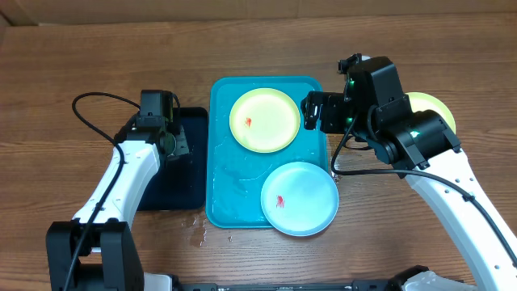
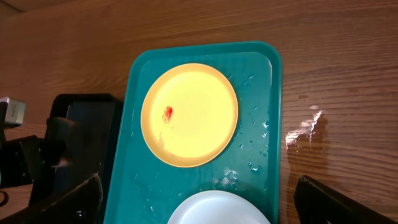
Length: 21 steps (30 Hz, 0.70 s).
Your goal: Clean dirty plates on tray and stack at the side
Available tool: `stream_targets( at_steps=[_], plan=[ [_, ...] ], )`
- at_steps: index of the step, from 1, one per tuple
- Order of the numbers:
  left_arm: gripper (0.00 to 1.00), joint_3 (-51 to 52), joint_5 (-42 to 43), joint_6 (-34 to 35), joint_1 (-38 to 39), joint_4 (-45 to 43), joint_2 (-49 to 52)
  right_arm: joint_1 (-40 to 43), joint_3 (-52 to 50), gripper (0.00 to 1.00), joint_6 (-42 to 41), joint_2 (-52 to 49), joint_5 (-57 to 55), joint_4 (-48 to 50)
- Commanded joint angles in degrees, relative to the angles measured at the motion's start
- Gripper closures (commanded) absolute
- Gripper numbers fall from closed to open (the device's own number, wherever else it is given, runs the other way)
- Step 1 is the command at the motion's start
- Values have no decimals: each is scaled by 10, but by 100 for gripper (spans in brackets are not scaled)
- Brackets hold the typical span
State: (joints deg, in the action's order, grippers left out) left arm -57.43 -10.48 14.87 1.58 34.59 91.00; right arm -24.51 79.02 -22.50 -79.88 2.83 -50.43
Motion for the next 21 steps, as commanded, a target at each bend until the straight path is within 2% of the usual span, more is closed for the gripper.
stream_targets(
  at_steps=[1, 8, 21],
  plan=[
    [96, -9, 0, 7, 3, -10, -5, 0, 9, 0, -2, 11, 21, 1],
    [96, -7, 27, 5, 3, -27, 15, 0, 9, 0, 1, 11, 33, -24],
    [96, -7, 68, 1, 3, -64, 110, 0, 9, 0, 1, 11, 32, -57]
  ],
)
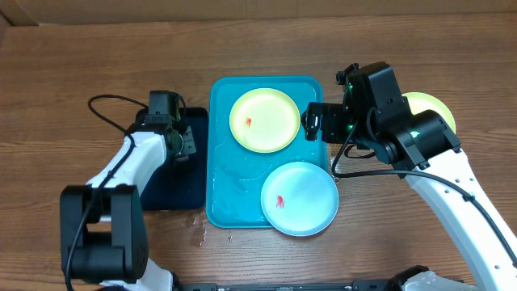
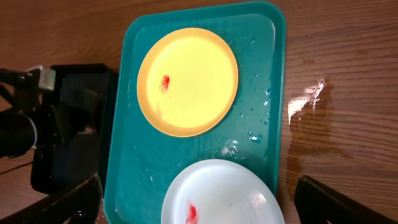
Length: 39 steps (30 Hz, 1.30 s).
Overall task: Clean dirty plates on tray and stack at the side
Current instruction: 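Pick up the sponge from the black tray and bring it to the plate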
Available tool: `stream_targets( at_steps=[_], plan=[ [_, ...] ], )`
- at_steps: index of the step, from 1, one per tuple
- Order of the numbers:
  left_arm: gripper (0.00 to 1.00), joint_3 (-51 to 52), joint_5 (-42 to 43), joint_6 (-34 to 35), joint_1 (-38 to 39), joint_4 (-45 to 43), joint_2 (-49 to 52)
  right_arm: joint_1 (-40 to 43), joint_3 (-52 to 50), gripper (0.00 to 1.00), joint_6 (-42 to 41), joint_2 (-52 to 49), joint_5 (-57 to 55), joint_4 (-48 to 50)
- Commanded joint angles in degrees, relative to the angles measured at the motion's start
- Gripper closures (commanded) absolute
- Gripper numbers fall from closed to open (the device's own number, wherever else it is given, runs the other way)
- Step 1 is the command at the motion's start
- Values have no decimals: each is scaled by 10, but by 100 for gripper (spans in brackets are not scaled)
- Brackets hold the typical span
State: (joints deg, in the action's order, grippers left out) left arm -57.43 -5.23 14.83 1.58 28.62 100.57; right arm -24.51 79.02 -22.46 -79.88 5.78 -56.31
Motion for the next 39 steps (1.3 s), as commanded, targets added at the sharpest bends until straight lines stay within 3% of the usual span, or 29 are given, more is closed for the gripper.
stream_targets(
  at_steps=[1, 11, 23, 39],
  plan=[
    [96, -7, 15, 1, 3, -4, 19, 0, 9, 0, 0, 11, 3, 2],
    [96, -11, 23, 1, 3, 1, 32, 0, 9, 0, 1, 11, 3, 4],
    [96, -48, -18, -1, 3, 42, -134, 0, 9, 0, 3, 11, 2, 7],
    [96, -46, -18, 9, 3, 66, -128, 0, 9, 0, 3, 11, 3, 6]
  ],
)
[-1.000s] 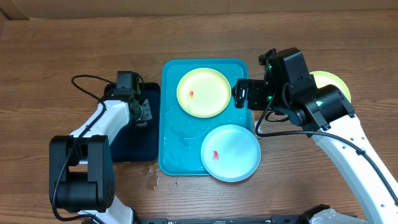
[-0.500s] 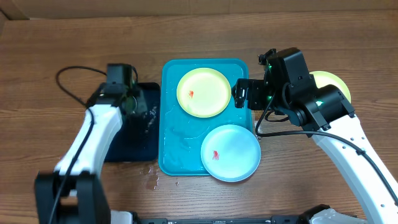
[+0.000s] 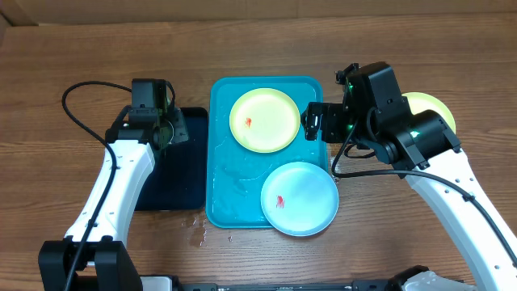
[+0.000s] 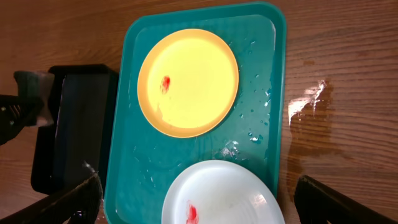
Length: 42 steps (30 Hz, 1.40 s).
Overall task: Clean dirty plates on tray and stack at the side
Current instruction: 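Pick up the sponge from the black tray and bring it to the plate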
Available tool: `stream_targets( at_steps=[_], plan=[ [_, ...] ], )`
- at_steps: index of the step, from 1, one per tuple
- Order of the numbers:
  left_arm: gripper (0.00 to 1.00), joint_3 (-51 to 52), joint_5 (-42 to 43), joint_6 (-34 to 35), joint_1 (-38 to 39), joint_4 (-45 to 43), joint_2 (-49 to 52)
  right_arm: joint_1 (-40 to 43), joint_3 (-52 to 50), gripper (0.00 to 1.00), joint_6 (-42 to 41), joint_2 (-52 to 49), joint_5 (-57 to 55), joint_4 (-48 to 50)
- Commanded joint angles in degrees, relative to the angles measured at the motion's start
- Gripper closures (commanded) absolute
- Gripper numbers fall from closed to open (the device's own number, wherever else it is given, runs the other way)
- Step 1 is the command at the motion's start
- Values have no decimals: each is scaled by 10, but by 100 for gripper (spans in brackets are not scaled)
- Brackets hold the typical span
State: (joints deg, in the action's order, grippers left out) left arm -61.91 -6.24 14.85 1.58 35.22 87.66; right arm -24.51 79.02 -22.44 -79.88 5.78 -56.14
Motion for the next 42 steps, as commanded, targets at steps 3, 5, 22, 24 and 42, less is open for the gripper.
stream_targets(
  at_steps=[3, 5, 22, 24, 42],
  plan=[
    [96, -1, -6, 15, 3, 2, 1, 0, 9, 0, 2, 11, 3, 5],
    [96, -1, -2, 15, 3, 5, 1, 0, 9, 0, 2, 11, 3, 5],
    [96, 5, 89, 21, 4, -21, 43, 0, 9, 0, 2, 10, -30, 0],
    [96, -6, 88, 21, 4, -24, 30, 0, 9, 0, 3, 3, -50, -2],
    [96, -65, 103, 119, 191, -126, 47, 1, 8, 52, 4, -187, -73, 111]
  ],
)
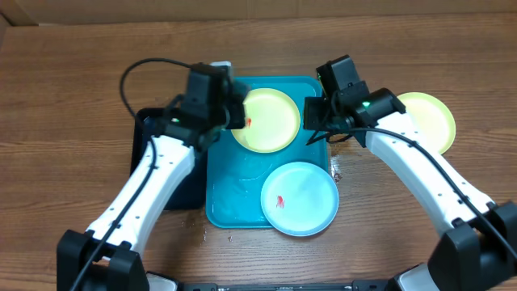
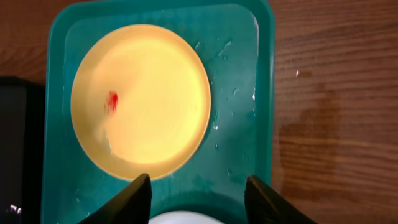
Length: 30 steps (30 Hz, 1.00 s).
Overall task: Clean dirty plates on tray and stack at the side
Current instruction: 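Pick up the sponge from the black tray and bring it to the plate, then scrub the yellow plate with the sponge in the left gripper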
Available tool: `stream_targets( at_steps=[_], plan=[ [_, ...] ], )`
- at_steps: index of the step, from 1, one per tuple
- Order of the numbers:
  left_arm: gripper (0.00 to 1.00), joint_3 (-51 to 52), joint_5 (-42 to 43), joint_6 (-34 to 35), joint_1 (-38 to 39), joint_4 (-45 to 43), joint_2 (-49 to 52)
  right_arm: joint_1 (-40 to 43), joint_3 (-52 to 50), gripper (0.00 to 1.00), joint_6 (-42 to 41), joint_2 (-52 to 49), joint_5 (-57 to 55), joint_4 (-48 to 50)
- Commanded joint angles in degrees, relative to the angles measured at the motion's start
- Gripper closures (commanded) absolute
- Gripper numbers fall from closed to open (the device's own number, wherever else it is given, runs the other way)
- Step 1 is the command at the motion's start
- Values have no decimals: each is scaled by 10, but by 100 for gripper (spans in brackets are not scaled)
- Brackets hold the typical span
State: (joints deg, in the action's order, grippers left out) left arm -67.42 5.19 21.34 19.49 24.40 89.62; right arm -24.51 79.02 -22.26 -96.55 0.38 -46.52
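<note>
On the teal tray (image 1: 234, 190) a yellow plate (image 1: 266, 121) with a red stain (image 2: 112, 101) lies at the far end. A pale blue plate (image 1: 299, 198), also stained red, lies at the near right. My left gripper (image 1: 232, 113) hangs at the yellow plate's left edge; its jaws are hidden under the wrist. My right gripper (image 2: 200, 200) is open low over the tray, between the yellow plate (image 2: 140, 99) and the blue plate's rim (image 2: 186, 219). Nothing is between its fingers (image 2: 140, 198).
A clean yellow-green plate (image 1: 426, 120) lies on the wood to the right of the tray. A black tray (image 1: 166, 182) sits against the teal tray's left side. A wet patch (image 2: 305, 134) marks the table beside the tray's right rim (image 2: 264, 93).
My left arm has moved from above the black tray across to the yellow plate's left edge. My right gripper sits lower over the tray, and its fingers stand closer together than before.
My left gripper was down at the black tray while the right hovered open beside the teal tray's right edge. The left then stood higher over the black tray. Now both grippers are at the yellow plate, left and right of it.
</note>
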Motion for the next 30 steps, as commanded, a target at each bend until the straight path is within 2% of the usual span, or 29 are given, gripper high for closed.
stream_targets(
  at_steps=[1, 4, 10, 22, 24, 30],
  plan=[
    [96, -10, -11, 60, 17, -25, 37, 3, 8, 53, 2, -29, -19, 22],
    [96, -10, -11, 71, 28, -47, 65, 5, 8, 56, 2, -63, -19, 45],
    [96, -10, -11, 84, 37, -84, 111, 6, 8, 55, 2, -113, -18, 87],
    [96, -10, -9, 85, 38, -102, 170, 6, 8, 57, -1, -191, 14, 132],
    [96, -10, -9, 85, 38, -108, 178, 6, 8, 59, -2, -199, 14, 135],
    [96, -10, -7, 92, 38, -113, 203, 6, 8, 77, -4, -220, 14, 144]
  ],
)
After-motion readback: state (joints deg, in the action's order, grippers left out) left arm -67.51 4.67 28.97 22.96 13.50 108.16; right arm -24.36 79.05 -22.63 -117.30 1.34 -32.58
